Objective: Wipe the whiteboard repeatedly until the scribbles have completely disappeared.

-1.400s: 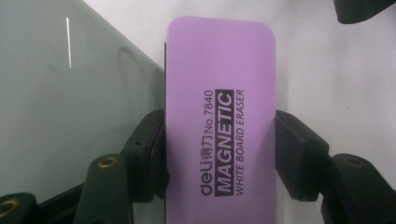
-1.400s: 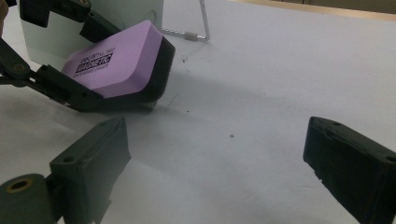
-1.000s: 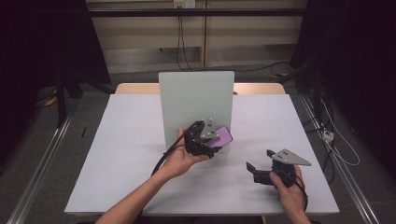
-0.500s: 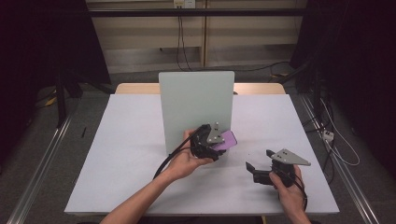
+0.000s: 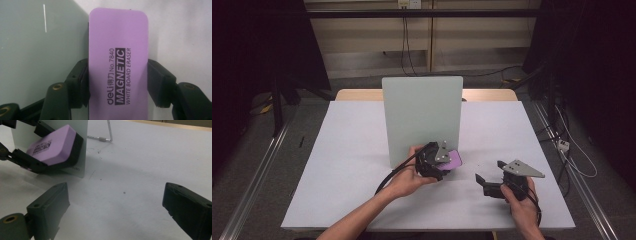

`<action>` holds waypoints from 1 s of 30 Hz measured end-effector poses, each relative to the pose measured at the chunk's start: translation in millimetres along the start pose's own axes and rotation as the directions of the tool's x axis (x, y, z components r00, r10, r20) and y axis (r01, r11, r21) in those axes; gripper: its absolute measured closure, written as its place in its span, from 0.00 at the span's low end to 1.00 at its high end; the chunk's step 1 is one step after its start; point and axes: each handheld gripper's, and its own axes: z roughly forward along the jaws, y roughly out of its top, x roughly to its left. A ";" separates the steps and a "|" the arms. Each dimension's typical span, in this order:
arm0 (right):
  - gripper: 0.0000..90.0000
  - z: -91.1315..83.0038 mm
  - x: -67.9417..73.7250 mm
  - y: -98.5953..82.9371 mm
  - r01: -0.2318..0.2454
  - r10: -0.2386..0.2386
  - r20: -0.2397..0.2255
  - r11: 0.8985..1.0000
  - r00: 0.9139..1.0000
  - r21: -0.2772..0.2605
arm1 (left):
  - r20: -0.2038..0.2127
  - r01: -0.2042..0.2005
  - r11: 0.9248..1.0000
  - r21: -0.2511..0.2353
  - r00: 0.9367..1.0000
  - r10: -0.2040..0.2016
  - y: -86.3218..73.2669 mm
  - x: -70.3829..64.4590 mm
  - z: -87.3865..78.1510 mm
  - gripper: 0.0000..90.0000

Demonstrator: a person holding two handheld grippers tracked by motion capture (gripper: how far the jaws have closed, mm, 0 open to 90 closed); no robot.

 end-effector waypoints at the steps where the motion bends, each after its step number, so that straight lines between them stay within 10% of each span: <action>1: 0.08 0.0 -0.3 0.0 -0.001 0.001 0.001 1.000 1.000 -0.001 | -0.008 0.001 1.000 0.001 1.000 -0.001 -1.1 1.2 -3.2 0.45; 13: 0.08 1.0 0.3 0.3 -0.001 0.001 0.000 1.000 1.000 0.002 | -0.097 0.076 0.984 -0.162 0.991 -0.092 -3.2 38.5 -57.0 0.45; 30: 0.08 -0.6 -2.2 0.6 -0.006 0.006 0.008 1.000 1.000 -0.007 | 0.030 0.007 0.994 -0.106 1.000 -0.004 1.1 7.3 -0.2 0.45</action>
